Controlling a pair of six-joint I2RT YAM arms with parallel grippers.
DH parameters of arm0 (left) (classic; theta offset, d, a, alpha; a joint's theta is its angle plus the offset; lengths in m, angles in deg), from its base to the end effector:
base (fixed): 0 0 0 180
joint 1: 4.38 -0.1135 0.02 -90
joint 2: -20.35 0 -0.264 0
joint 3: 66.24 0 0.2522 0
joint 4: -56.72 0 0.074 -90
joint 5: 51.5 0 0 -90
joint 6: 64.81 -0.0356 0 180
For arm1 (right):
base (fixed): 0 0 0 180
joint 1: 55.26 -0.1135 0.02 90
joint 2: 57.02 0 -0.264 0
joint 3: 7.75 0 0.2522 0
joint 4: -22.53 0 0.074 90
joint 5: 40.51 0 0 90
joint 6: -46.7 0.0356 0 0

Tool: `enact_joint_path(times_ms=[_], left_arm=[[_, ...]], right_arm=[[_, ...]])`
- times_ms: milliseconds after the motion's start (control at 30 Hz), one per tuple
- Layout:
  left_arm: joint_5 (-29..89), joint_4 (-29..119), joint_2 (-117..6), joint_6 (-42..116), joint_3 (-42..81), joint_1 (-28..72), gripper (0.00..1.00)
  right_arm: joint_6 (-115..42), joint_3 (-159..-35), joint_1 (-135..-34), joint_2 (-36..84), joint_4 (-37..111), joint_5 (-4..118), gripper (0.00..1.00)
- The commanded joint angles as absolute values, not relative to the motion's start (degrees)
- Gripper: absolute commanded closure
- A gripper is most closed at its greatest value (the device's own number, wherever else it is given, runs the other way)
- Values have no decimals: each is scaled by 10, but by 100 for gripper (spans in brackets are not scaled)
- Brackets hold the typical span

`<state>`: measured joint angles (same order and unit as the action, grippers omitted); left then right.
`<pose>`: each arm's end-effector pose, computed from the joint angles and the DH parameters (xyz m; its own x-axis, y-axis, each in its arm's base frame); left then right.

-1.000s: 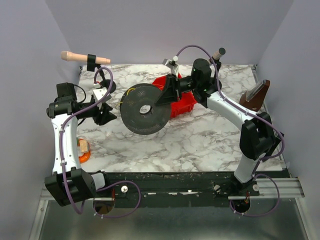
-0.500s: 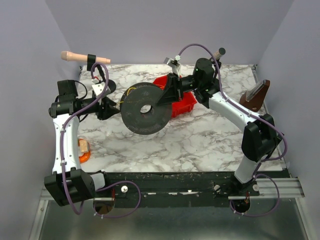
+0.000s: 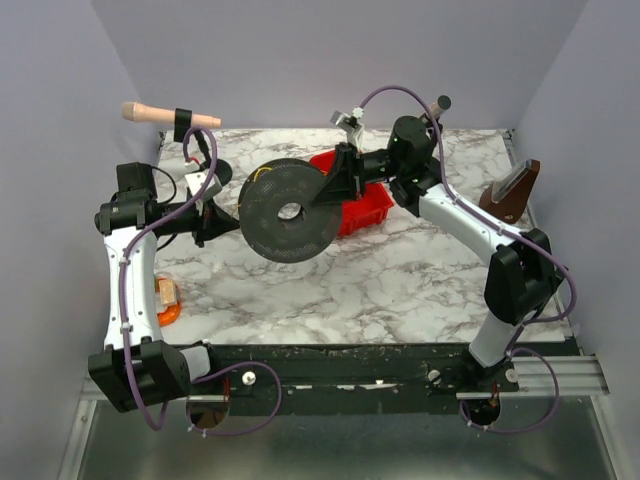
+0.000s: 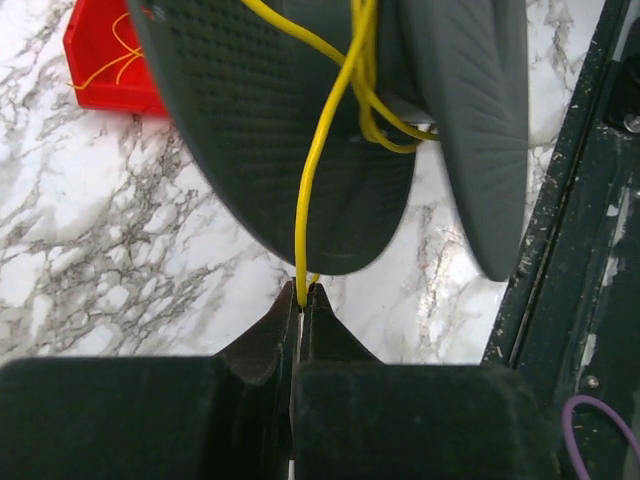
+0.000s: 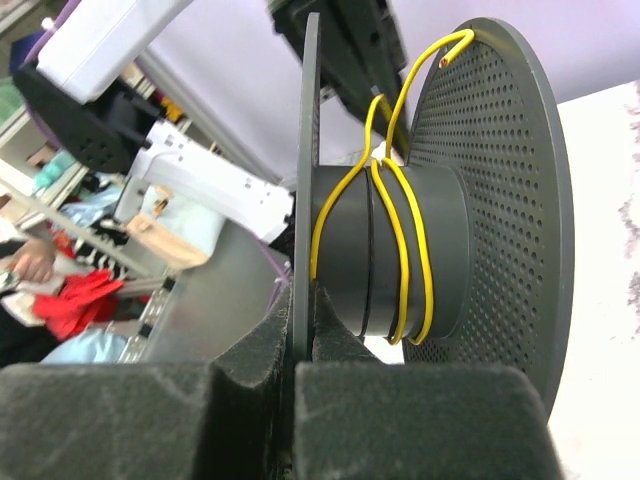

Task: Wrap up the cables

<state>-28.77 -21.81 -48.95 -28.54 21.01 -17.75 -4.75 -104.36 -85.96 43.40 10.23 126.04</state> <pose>0.2116 0.0165 0.3617 -0.2180 0.2684 -0.9383 0.8911 0.4468 -0.0793 0.3269 0.2344 0.3685 -0.4902 -0.1225 -0.8630 -0.8188 -0.2746 0.5041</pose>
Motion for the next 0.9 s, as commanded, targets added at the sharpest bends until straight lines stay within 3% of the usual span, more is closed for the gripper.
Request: enact_joint_path(times_ms=[0,133,400,567,867], left_arm=[[-315,-315,-480,-311,239,-175,100],[-355,-389,-483,-347,243,-171,100],[-412,-355,-496,-305,207,-131,100],[-421,-155,-479,-77,190,-116,100],[-297,204,-471,323,108,-80,100]], right_arm=[[-46,-1045,-854,398,74,1161,99],[-7,-1045,-854,405,34,1090,99],[136,-1033,-865,419,-150,981,100],[137,-1008,-894,395,-181,878,99],[108,-932,-936,364,-190,724,99]])
